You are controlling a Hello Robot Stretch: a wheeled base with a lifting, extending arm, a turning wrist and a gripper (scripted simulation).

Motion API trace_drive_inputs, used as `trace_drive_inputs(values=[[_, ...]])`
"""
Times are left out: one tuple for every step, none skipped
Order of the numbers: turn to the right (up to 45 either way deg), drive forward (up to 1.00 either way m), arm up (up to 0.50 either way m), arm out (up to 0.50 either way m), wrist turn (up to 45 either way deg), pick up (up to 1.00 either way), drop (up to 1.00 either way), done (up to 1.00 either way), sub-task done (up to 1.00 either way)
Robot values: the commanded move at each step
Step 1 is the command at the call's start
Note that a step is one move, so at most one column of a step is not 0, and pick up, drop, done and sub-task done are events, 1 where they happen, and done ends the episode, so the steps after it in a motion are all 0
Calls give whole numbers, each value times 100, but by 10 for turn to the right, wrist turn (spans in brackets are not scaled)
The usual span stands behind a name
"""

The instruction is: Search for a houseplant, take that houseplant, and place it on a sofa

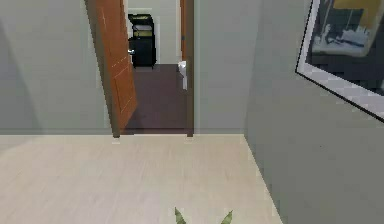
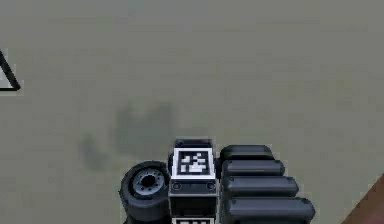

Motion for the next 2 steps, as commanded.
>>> trace_drive_inputs(values=[[-150,0,0,0,0,0,0,0,0],[0,100,0,0,0,0,0,0,0]])
